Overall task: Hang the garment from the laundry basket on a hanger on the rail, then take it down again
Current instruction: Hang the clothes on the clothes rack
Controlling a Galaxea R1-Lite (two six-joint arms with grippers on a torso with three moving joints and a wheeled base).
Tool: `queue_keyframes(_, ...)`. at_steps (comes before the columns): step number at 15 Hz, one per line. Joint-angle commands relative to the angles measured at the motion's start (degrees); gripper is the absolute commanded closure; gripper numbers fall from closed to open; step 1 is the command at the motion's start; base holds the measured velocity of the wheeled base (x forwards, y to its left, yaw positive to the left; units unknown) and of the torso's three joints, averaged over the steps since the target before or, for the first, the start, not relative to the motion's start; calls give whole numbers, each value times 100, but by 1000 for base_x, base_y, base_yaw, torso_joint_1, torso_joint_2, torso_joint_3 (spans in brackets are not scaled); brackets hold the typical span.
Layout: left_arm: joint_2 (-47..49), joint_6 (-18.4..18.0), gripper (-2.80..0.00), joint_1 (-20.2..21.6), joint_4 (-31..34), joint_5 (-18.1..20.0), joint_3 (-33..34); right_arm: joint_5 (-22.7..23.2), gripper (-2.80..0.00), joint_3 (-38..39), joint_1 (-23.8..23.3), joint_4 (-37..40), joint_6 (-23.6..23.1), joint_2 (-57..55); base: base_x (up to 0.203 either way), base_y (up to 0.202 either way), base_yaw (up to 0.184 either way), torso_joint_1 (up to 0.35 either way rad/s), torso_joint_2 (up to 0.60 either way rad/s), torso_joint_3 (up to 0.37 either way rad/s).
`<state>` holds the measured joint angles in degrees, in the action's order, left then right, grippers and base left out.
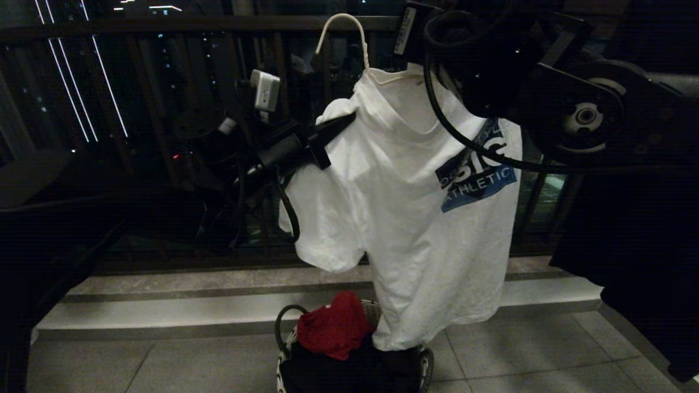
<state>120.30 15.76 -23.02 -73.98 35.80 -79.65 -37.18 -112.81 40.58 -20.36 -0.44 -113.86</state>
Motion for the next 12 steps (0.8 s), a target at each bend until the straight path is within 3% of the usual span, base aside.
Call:
queue_keyframes(1,87,-19,0,-1,-38,23,-15,-43,0,40,189,-12,0,-35,0,0,0,0,0,0)
queue_keyframes(12,161,-117,0,-19,-38,23,-24,-144,0,40,670,-21,0,-259,0,0,0,0,0,0)
